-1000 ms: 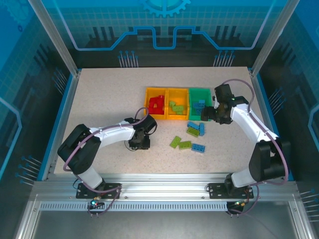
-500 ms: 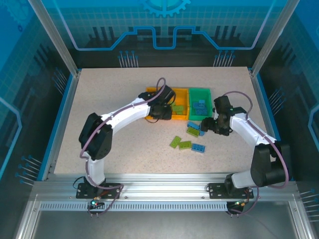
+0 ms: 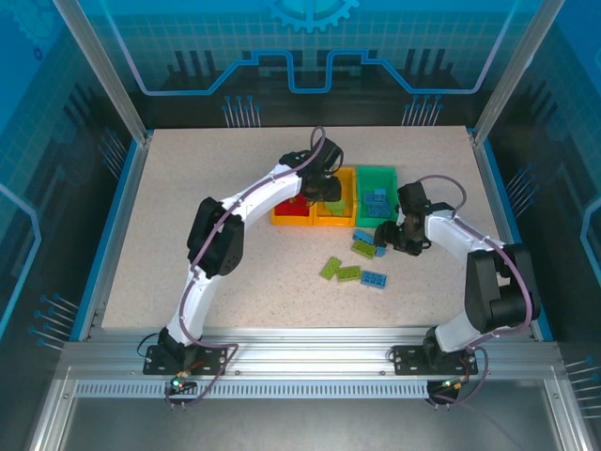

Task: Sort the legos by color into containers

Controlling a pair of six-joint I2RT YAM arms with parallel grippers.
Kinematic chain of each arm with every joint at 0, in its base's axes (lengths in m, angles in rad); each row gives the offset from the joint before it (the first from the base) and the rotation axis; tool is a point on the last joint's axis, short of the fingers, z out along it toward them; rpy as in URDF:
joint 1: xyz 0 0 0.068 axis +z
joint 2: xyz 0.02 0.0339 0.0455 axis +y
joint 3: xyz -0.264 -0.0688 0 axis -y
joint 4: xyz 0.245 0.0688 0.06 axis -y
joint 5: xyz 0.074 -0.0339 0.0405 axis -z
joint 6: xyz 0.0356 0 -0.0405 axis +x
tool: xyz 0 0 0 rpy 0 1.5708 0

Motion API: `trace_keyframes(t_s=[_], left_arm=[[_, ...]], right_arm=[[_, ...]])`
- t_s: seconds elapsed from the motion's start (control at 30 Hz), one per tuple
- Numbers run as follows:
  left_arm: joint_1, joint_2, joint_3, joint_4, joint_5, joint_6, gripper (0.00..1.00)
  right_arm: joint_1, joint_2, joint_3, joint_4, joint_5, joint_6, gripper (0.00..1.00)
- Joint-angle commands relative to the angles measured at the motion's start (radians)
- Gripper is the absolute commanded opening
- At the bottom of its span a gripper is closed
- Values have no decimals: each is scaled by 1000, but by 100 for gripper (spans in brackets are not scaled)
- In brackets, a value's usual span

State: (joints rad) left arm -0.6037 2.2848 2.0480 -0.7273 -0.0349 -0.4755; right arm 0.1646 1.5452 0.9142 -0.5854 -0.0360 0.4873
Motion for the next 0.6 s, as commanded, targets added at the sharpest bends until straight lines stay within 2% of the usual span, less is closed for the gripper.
trace_keyframes(t_s=[0.0, 0.07, 0.3, 0.37, 0.43, 0.57], left_arm=[[10, 42, 64, -12, 35, -19, 41], [9, 47, 70, -12, 34, -30, 52], [3, 2, 41, -5, 41, -44, 78], [1, -32, 11, 6, 38, -45, 91], [0, -63, -17, 12, 36, -47, 98], [-1, -131, -93, 34, 39, -51, 99]], right_arm=[[12, 28, 6, 36, -41, 3, 65], [16, 39, 6, 47, -45, 3, 62], [15, 105, 21, 47, -26, -18, 52], [16, 110, 23, 41, -10, -19, 46], [16, 109, 24, 29, 11, -23, 40], [10, 84, 20, 9, 28, -37, 28]])
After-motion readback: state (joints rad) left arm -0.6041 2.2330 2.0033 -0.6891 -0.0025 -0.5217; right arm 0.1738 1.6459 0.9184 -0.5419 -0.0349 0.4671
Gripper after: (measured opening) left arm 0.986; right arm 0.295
